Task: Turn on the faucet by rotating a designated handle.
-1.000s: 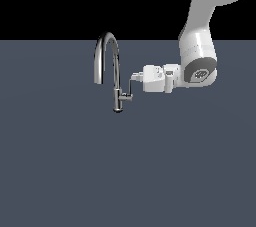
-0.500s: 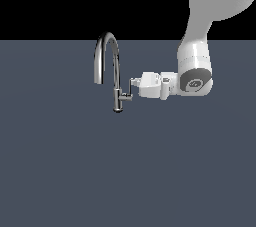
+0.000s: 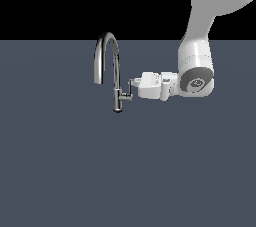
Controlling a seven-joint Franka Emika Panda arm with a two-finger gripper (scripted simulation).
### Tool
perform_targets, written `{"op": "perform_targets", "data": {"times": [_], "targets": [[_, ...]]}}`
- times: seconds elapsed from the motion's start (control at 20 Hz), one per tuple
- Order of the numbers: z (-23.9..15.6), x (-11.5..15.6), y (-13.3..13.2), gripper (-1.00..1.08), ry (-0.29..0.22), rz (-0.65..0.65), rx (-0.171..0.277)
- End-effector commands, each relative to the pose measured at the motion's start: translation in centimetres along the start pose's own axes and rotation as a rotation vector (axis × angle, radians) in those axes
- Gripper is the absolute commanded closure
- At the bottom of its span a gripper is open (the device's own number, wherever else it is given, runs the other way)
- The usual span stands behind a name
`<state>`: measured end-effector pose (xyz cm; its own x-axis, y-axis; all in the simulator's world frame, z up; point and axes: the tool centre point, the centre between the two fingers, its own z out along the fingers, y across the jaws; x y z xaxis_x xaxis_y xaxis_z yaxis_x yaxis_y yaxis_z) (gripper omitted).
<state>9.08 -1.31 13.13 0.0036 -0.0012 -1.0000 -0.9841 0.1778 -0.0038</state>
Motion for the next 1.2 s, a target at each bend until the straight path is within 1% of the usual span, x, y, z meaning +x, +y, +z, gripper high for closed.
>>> {"op": "perform_targets", "data": {"times": [0.0,0.55,0.6,1.15], "targets": [[0.0,-0.2,0.6,1.08,0.0,0.0,0.0],[0.0,-0.8,3.3,1.08,0.0,0.0,0.0],[0.4,-0.5,2.9,1.08,0.001,0.0,0.002],[0.1,1.2,6.9,1.08,0.0,0.0,0.001]]}}
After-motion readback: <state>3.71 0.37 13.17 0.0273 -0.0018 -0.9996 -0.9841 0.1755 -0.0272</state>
